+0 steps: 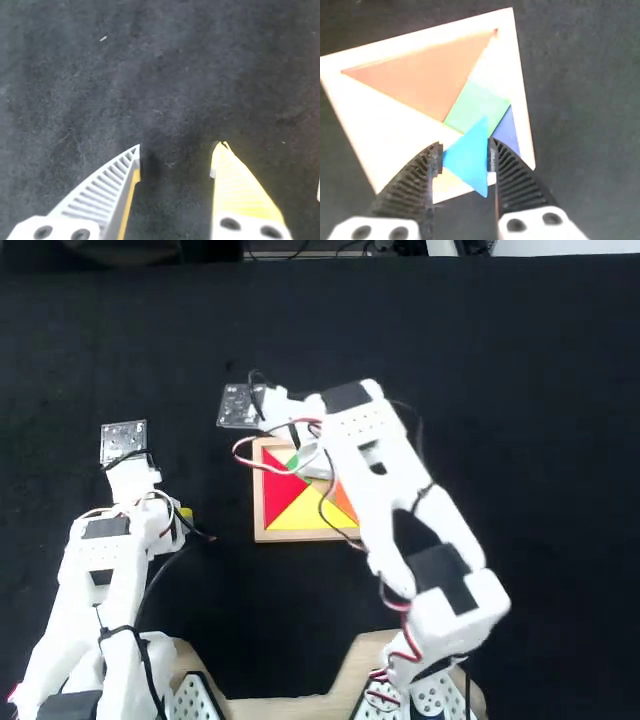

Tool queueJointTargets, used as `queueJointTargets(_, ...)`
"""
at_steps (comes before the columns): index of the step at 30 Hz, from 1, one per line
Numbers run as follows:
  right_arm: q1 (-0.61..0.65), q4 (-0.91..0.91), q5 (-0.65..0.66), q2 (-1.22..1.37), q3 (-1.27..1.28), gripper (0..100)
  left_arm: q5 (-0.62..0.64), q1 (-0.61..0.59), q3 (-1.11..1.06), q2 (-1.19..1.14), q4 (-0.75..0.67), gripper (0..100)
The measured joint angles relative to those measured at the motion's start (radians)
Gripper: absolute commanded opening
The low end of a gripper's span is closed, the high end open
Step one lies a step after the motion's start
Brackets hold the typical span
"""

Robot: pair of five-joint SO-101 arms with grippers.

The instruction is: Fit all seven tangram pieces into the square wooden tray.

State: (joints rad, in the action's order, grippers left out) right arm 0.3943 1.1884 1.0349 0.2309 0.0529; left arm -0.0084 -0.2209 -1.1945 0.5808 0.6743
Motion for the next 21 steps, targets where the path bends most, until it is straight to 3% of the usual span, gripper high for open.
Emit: queueJointTargets(21,0.086,-0.003,0.006,0.430,-0.462,1.1,0.000,-0.003,0.000,0.000,0.000,23)
